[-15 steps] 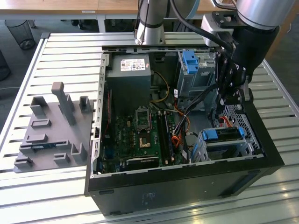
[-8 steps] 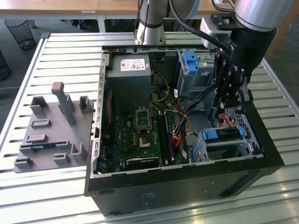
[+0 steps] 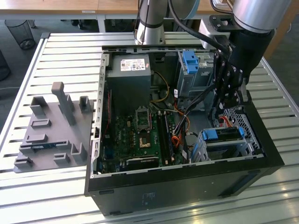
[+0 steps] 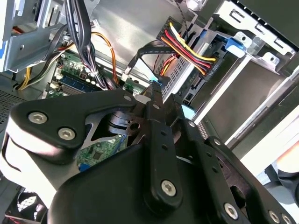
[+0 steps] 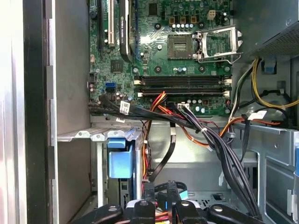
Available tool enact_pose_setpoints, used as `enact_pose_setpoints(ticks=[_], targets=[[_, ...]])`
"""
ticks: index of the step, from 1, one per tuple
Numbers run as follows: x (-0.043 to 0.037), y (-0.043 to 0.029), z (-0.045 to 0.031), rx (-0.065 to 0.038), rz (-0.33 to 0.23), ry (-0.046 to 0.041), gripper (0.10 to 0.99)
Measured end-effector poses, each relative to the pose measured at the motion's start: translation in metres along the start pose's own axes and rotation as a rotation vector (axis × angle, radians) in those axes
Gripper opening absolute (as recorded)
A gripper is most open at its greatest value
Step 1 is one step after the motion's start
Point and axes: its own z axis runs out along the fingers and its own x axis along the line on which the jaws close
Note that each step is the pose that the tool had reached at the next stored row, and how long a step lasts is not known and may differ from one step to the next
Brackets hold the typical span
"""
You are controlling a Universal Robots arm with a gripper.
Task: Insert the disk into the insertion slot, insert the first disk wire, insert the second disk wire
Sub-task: 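Insert the second disk wire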
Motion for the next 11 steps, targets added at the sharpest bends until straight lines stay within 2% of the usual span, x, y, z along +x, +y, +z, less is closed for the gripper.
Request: enact_pose_setpoints(ticks=[11], targets=[[-0.0026,0.0002,0.0038,0.000,0.000,0.0004,0.247]])
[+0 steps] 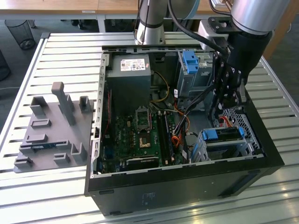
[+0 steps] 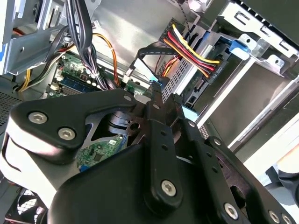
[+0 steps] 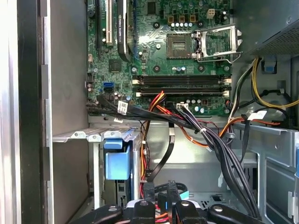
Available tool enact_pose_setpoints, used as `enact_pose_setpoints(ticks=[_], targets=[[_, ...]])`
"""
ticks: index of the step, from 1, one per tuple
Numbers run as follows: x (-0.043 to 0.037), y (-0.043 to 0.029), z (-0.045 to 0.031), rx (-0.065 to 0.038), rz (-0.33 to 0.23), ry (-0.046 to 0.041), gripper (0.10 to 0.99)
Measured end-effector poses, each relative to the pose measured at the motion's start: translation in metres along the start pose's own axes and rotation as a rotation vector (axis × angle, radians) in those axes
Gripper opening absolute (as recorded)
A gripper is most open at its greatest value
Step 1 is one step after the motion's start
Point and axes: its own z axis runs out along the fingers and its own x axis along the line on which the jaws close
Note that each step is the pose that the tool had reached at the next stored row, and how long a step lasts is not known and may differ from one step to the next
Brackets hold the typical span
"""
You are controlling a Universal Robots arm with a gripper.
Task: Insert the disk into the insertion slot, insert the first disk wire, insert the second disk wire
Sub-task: 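Insert the second disk wire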
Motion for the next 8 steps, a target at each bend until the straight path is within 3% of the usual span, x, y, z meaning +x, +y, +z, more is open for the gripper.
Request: enact_pose_setpoints(ticks=[8], targets=[[-0.0021,0.0000,-0.0029,0.000,0.000,-0.0004,0.247]])
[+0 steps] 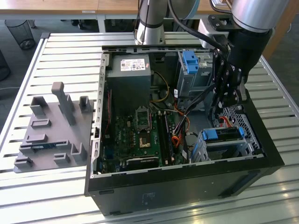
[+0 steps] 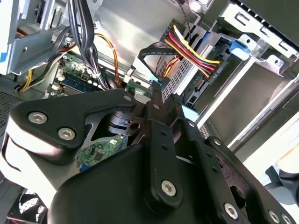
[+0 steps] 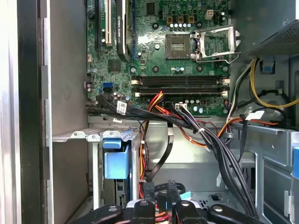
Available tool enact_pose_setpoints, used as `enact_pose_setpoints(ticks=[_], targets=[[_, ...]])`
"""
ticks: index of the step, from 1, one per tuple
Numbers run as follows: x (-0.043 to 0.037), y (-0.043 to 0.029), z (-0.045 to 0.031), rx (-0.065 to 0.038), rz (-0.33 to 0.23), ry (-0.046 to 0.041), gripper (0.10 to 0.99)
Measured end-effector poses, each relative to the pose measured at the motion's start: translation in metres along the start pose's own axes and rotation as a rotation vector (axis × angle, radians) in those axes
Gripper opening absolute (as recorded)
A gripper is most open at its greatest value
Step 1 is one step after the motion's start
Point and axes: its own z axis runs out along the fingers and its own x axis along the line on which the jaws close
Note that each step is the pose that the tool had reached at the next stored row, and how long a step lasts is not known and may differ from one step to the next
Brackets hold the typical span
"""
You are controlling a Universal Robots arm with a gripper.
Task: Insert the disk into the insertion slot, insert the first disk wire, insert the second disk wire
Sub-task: 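Insert the second disk wire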
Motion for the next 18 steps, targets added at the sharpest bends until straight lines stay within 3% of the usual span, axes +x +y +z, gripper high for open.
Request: enact_pose_setpoints(ticks=[9,18], targets=[[-0.0032,0.0001,-0.0017,0.000,0.000,0.0003,0.247],[-0.0035,0.0002,0.0041,0.001,0.001,0.0104,0.247]])
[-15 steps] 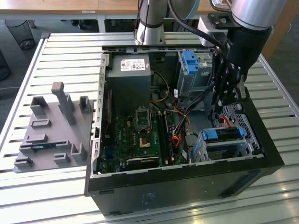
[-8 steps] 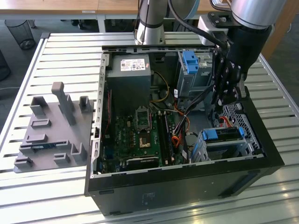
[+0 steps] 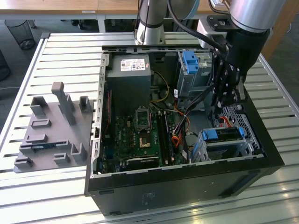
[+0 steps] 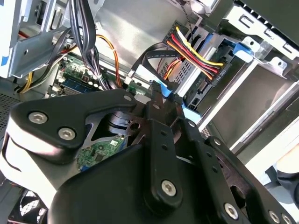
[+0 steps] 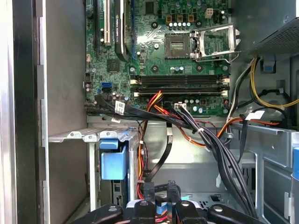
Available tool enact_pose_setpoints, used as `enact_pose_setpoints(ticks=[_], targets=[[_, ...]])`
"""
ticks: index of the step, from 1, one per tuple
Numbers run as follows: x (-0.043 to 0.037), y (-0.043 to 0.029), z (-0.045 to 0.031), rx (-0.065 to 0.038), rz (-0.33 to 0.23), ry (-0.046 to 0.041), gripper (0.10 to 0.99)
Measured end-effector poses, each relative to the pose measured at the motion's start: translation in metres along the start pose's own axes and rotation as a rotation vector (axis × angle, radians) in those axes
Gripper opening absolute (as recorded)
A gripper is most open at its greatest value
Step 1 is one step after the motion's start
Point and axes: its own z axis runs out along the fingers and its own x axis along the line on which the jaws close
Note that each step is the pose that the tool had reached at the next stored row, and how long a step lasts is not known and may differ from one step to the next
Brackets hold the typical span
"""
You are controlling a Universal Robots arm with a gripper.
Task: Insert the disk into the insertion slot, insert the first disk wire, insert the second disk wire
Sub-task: 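Insert the second disk wire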
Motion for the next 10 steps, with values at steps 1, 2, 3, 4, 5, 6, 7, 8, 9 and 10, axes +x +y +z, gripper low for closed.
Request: enact_pose_setpoints(ticks=[1,2,3,4,5,6,7,8,9,10], targets=[[0.0000,0.0000,0.0005,0.000,0.000,0.0008,0.247],[-0.0001,0.0000,0.0008,0.000,0.000,0.0011,0.247],[-0.0001,0.0000,0.0011,0.000,0.000,0.0012,0.247],[-0.0001,0.0000,0.0015,0.000,0.000,0.0018,0.247],[-0.0001,0.0000,0.0019,0.000,0.000,0.0034,0.247],[-0.0001,0.0001,0.0022,0.000,0.000,0.0058,0.235],[-0.0001,0.0001,0.0027,0.000,0.000,0.0081,0.169],[-0.0001,0.0001,0.0032,0.000,0.000,0.0101,0.169],[-0.0001,0.0001,0.0036,0.000,0.000,0.0112,0.149],[-0.0001,0.0001,0.0038,0.000,0.000,0.0114,0.149]])
